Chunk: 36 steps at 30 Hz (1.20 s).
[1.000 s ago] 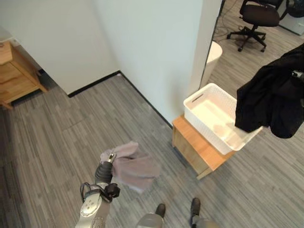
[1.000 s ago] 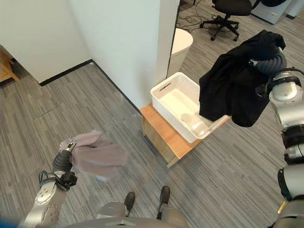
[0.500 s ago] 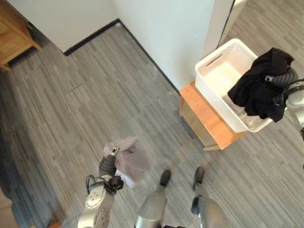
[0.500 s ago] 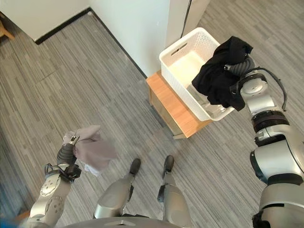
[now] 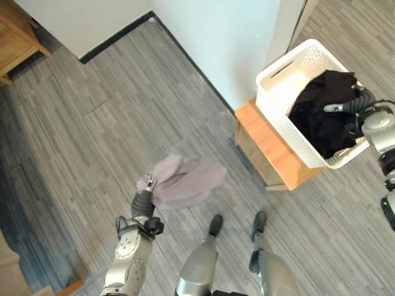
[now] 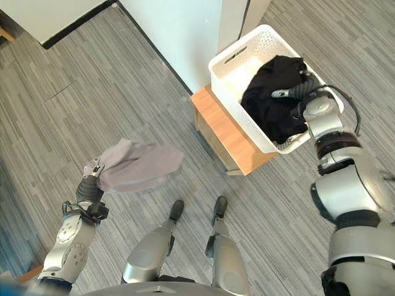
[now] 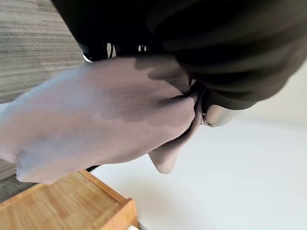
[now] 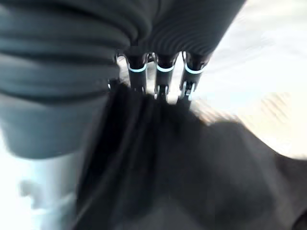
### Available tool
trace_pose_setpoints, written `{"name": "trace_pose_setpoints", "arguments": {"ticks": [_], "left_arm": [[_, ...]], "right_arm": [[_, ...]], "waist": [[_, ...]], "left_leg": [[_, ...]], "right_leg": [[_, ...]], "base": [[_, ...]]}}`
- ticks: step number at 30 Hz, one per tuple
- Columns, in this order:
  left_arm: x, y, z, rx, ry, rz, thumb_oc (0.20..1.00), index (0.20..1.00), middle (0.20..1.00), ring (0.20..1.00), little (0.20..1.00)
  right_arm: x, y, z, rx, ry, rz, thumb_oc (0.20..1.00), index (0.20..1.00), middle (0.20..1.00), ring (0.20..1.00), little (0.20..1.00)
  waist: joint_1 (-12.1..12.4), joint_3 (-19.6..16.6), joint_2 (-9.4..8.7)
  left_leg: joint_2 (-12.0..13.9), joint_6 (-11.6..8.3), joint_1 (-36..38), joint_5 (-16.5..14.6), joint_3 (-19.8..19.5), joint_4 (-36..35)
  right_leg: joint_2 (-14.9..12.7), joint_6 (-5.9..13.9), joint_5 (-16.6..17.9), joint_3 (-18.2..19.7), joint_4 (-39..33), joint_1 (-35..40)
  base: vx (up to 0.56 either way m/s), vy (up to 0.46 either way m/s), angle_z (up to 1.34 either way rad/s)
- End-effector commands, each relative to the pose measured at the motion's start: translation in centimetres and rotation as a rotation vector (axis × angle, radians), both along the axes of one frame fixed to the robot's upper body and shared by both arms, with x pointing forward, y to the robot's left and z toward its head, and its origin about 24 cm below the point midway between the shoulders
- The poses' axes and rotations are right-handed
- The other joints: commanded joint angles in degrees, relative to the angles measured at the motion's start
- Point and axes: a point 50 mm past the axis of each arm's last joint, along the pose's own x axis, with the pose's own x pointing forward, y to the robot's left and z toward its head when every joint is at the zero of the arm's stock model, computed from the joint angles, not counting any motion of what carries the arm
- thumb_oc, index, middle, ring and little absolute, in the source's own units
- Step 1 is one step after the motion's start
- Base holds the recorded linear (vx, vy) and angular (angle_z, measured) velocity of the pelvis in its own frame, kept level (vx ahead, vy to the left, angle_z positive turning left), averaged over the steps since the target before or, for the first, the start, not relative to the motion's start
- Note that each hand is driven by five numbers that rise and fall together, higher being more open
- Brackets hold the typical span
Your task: Pick up bed clothes into laundry basket.
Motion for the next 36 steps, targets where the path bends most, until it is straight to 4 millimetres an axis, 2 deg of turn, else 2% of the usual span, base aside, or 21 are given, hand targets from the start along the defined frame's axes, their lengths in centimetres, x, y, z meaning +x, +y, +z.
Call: {"name": "trace_pose_setpoints", "arguments": {"ticks": [1,2,3,7,8,10,12,14,16,17,18,19,21,22,23,26,28,31,33,34,36], "left_arm": [[-0.8,2.0,2.9,0.091,-0.127,-0.023,0.200,0.200,0.200,0.200,0.200],[-0.8,2.1,3.0,0.105,-0.128,-0.039,0.200,0.200,0.200,0.200,0.200],[-0.6,2.4,3.4,0.132,-0.135,-0.067,0.200,0.200,0.200,0.200,0.200],[-0.5,2.8,3.7,0.157,-0.140,-0.083,0.200,0.200,0.200,0.200,0.200],[-0.1,3.9,4.3,0.222,-0.142,-0.111,0.200,0.200,0.200,0.200,0.200],[-0.1,4.2,4.5,0.239,-0.139,-0.119,0.200,0.200,0.200,0.200,0.200],[0.3,4.7,5.4,0.288,-0.158,-0.131,0.200,0.200,0.200,0.200,0.200],[1.0,5.0,7.0,0.336,-0.207,-0.131,0.200,0.200,0.200,0.200,0.200],[1.8,5.0,9.3,0.357,-0.293,-0.121,0.200,0.200,0.200,0.200,0.200],[2.2,5.3,10.3,0.382,-0.321,-0.118,0.200,0.200,0.200,0.200,0.200],[2.8,5.3,11.6,0.412,-0.358,-0.121,0.200,0.200,0.200,0.200,0.200],[5.1,3.9,15.2,0.499,-0.459,-0.192,0.200,0.200,0.200,0.200,0.200],[6.2,3.5,16.5,0.514,-0.492,-0.204,0.200,0.200,0.200,0.200,0.200],[7.0,3.2,17.4,0.512,-0.508,-0.220,0.200,0.200,0.200,0.200,0.200],[7.6,3.3,18.3,0.541,-0.516,-0.220,0.200,0.200,0.200,0.200,0.200],[8.0,3.4,19.2,0.561,-0.531,-0.218,0.200,0.200,0.200,0.200,0.200],[9.7,4.0,21.0,0.572,-0.517,-0.215,0.200,0.200,0.200,0.200,0.200],[11.5,5.5,25.6,0.637,-0.522,-0.168,0.200,0.200,0.200,0.200,0.200],[11.8,6.4,28.3,0.663,-0.544,-0.130,0.200,0.200,0.200,0.200,0.200],[11.9,6.2,28.5,0.667,-0.547,-0.135,0.200,0.200,0.200,0.200,0.200],[11.7,7.7,31.2,0.704,-0.555,-0.067,0.200,0.200,0.200,0.200,0.200]], "right_arm": [[-1.2,-0.3,7.3,-0.245,-0.025,0.036,1.000,1.000,1.000,1.000,1.000],[-1.7,0.0,8.2,-0.309,0.000,0.062,1.000,1.000,1.000,1.000,1.000],[-2.9,-0.7,9.4,-0.389,0.027,0.060,1.000,1.000,1.000,1.000,1.000],[-4.0,-1.1,9.9,-0.467,0.095,0.074,1.000,1.000,1.000,1.000,1.000],[-5.3,-0.6,10.0,-0.532,0.186,0.132,1.000,1.000,1.000,1.000,1.000],[-5.7,-0.7,9.9,-0.522,0.192,0.145,1.000,1.000,1.000,1.000,1.000],[-6.5,-0.7,10.2,-0.521,0.166,0.161,1.000,1.000,1.000,1.000,1.000],[-7.2,0.5,10.8,-0.514,0.095,0.219,1.000,1.000,1.000,1.000,1.000],[-8.0,1.9,10.4,-0.370,-0.058,0.337,1.000,1.000,1.000,1.000,1.000],[-8.1,2.7,9.5,-0.312,-0.092,0.394,1.000,1.000,1.000,1.000,1.000],[-8.5,2.7,7.2,-0.149,-0.148,0.452,1.000,1.000,1.000,1.000,1.000],[-9.6,2.5,1.1,0.286,-0.234,0.532,1.000,1.000,1.000,1.000,1.000],[-10.2,3.1,-2.5,0.410,-0.192,0.552,1.000,1.000,1.000,1.000,1.000],[-10.7,4.0,-5.0,0.522,-0.145,0.584,1.000,1.000,1.000,1.000,1.000],[-11.3,4.4,-6.3,0.578,-0.113,0.604,1.000,1.000,1.000,1.000,1.000],[-11.9,4.5,-6.9,0.585,-0.090,0.613,1.000,1.000,1.000,1.000,1.000],[-12.8,4.7,-9.2,0.678,0.022,0.638,1.000,1.000,1.000,1.000,1.000],[-14.2,5.9,-11.9,0.879,0.147,0.704,1.000,1.000,1.000,1.000,1.000],[-14.8,6.6,-13.0,0.961,0.190,0.726,1.000,1.000,1.000,1.000,1.000],[-14.8,6.5,-13.0,0.965,0.185,0.725,1.000,1.000,1.000,1.000,1.000],[-15.5,7.2,-15.1,1.049,0.244,0.706,1.000,1.000,1.000,1.000,1.000]], "waist": [[-0.5,-3.1,-3.13],[-0.9,-3.6,-3.47],[-2.0,-4.5,-4.24],[-2.7,-4.9,-4.41],[-3.6,-5.9,-6.06],[-3.8,-6.1,-6.50],[-4.8,-6.9,-5.95],[-6.1,-7.6,-4.14],[-8.0,-8.2,-1.31],[-8.6,-8.9,-1.07],[-9.4,-9.5,-1.19],[-10.0,-10.6,0.22],[-11.0,-11.6,1.43],[-12.4,-12.3,2.32],[-13.2,-12.6,2.81],[-13.5,-12.9,2.99],[-16.2,-13.5,4.12],[-19.0,-13.6,5.84],[-19.9,-13.6,6.77],[-19.6,-13.5,6.55],[-21.1,-13.3,8.22]], "left_leg": [[-0.2,-1.60,-1.3,6.2,-2.0,-4.0],[-0.1,-1.77,-1.0,6.2,-1.9,-4.0],[-0.1,-1.97,-0.1,5.9,-1.7,-4.2],[0.0,-2.12,0.6,5.7,-1.6,-4.2],[0.0,-2.41,1.6,5.4,-1.1,-4.2],[0.1,-2.42,2.0,5.3,-0.8,-4.2],[0.1,-2.50,2.7,5.0,-0.2,-4.2],[0.3,-2.47,3.5,4.6,0.6,-4.2],[0.5,-2.28,4.5,4.0,1.3,-4.2],[0.4,-2.19,4.4,4.1,1.4,-4.2],[0.4,-2.07,4.9,3.8,1.6,-4.2],[0.2,-1.66,5.9,3.2,1.9,-4.2],[0.1,-1.49,6.4,2.9,2.5,-4.2],[0.2,-1.50,6.8,2.7,3.3,-4.2],[0.2,-1.52,7.0,2.6,3.8,-4.2],[0.3,-1.58,7.2,2.5,4.2,-4.2],[0.4,-1.86,7.4,2.4,5.5,-4.2],[0.4,-2.16,7.2,2.5,6.9,-4.2],[0.4,-2.31,6.9,2.5,7.5,-4.2],[0.4,-2.31,6.9,2.5,7.5,-4.2],[0.4,-2.49,7.0,2.4,8.3,-4.2]], "right_leg": [[-1.0,3.72,-6.9,-1.0,2.1,4.2],[-1.1,3.79,-7.0,-1.1,2.1,4.5],[-1.3,3.95,-7.2,-1.2,2.1,5.4],[-1.6,4.11,-7.5,-1.4,2.3,6.1],[-1.9,4.28,-7.7,-1.6,2.5,7.0],[-1.9,4.32,-7.8,-1.5,2.5,7.3],[-2.0,4.43,-7.9,-1.1,2.5,7.9],[-2.0,4.53,-7.9,-0.5,2.6,8.2],[-1.9,4.56,-8.2,0.1,2.6,8.9],[-1.9,4.62,-8.1,0.3,2.5,8.8],[-1.9,4.64,-8.3,0.5,2.4,9.2],[-2.2,4.76,-8.8,0.9,2.3,10.1],[-2.3,4.83,-8.9,1.4,2.2,10.2],[-2.3,4.93,-8.8,2.1,2.0,10.4],[-2.3,5.01,-8.8,2.5,1.9,10.4],[-2.3,5.07,-8.8,2.8,1.9,10.4],[-2.2,5.35,-8.6,3.8,1.8,10.1],[-2.3,5.84,-8.0,5.1,1.7,9.3],[-2.3,6.11,-7.7,5.7,1.6,8.7],[-2.3,6.11,-7.7,5.7,1.6,8.7],[-2.4,6.49,-7.4,6.4,1.4,8.3]], "base": [[0.00,0.000,0.00],[0.00,0.000,0.00],[0.00,0.000,0.00],[0.00,0.000,-0.03],[0.01,-0.001,-0.07],[0.00,0.000,-0.03],[0.01,0.005,-0.14],[0.02,0.000,-0.13],[0.04,-0.009,-0.09],[0.06,0.001,-0.13],[0.10,0.002,-0.10],[0.12,0.006,-0.09],[0.09,0.009,0.14],[0.08,0.004,-0.20],[0.06,-0.003,-0.59],[0.04,0.000,-0.45],[0.05,0.007,-0.12],[0.03,0.015,-0.22],[0.02,0.008,-0.16],[0.05,0.012,-0.26],[0.07,0.010,-0.16]]}}
